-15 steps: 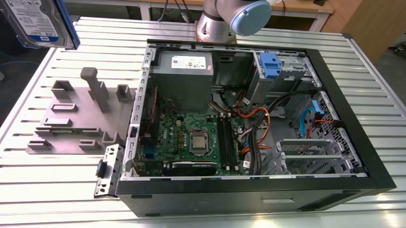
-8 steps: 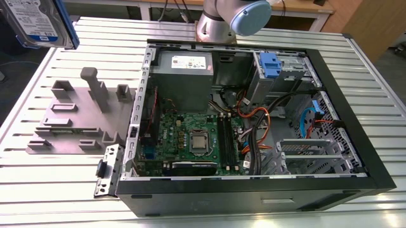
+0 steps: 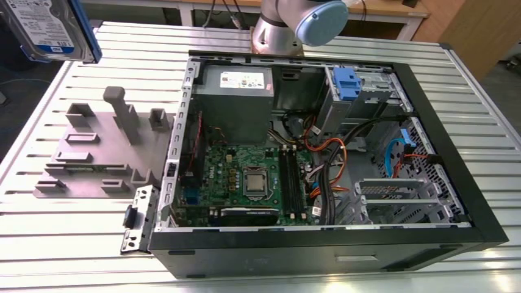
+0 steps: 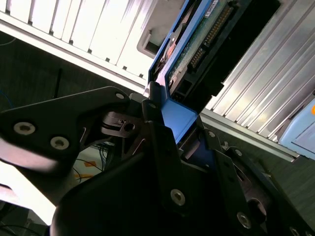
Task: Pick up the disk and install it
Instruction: 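Pick up the disk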
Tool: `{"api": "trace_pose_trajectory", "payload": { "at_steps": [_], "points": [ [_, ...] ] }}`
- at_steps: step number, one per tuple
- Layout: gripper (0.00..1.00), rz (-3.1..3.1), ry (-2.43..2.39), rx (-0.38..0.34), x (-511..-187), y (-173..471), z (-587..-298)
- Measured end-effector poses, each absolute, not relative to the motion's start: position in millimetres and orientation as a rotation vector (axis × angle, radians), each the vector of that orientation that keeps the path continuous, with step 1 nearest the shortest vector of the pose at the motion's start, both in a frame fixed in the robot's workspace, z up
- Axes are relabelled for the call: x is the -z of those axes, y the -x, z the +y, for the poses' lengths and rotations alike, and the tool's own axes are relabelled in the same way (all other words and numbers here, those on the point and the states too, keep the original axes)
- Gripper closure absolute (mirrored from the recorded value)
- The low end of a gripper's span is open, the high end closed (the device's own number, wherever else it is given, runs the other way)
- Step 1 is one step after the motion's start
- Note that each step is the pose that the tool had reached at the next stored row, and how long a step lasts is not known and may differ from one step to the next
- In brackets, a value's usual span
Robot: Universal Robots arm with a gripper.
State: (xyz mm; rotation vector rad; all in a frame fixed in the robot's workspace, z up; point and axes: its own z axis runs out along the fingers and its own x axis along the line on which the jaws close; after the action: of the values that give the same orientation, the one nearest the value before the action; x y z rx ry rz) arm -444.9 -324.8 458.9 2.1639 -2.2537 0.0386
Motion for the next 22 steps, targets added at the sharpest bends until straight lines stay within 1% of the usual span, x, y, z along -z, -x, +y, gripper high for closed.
{"api": "trace_pose_trajectory", "payload": {
  "at_steps": [6,22],
  "points": [
    [0.64,-2.254,-2.164,-0.039,-462.7,445.0,-324.8],
    [0.64,-2.254,-2.164,-0.039,-487.5,445.0,-324.8]
  ]
}}
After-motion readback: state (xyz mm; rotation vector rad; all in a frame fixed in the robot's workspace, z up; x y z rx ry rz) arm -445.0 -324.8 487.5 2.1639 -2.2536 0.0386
